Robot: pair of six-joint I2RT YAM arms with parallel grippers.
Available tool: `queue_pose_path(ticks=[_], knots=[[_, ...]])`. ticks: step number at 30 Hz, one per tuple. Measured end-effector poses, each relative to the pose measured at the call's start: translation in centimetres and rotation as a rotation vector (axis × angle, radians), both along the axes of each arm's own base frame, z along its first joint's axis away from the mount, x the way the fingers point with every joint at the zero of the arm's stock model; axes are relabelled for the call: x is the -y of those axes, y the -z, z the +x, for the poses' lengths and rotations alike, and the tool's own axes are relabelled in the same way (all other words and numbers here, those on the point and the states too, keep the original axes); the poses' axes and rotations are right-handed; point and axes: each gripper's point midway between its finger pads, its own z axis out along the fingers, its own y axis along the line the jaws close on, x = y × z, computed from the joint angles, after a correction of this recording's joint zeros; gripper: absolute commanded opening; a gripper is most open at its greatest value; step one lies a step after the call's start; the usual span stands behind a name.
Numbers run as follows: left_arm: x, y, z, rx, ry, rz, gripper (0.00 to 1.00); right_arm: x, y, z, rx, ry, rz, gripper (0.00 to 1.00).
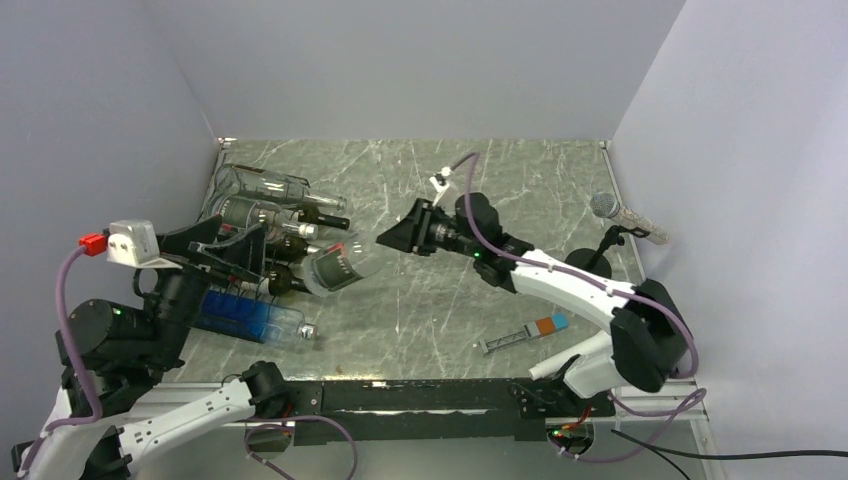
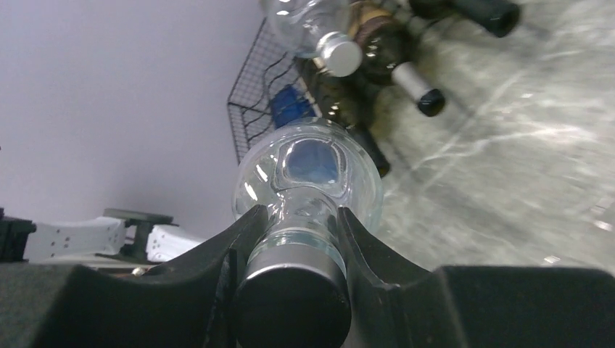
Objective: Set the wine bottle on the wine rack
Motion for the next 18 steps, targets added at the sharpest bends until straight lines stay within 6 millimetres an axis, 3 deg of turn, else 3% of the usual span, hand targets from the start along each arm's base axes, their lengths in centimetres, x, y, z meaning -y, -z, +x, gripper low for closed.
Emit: queue_pose_path(ticks=[5,10,18], knots=[[-0.1,-2.6,-0.4,0.051,0.016,-0.023,0.97,-4.9,-0.6,-0.9,0.0,-0.065,0.054,0.0],[-0.6,-4.2,-1.0,0.096,0.035,-0.05,0.97,-8.7,-0.7,-0.3,0.003,-0.059,0.067,0.0],[-3.0,-4.0,-2.6,0.061,0.039,-0.097,0.97,-15.4,-1.6,1.3,0.024,-0.013,0.121,0.0]])
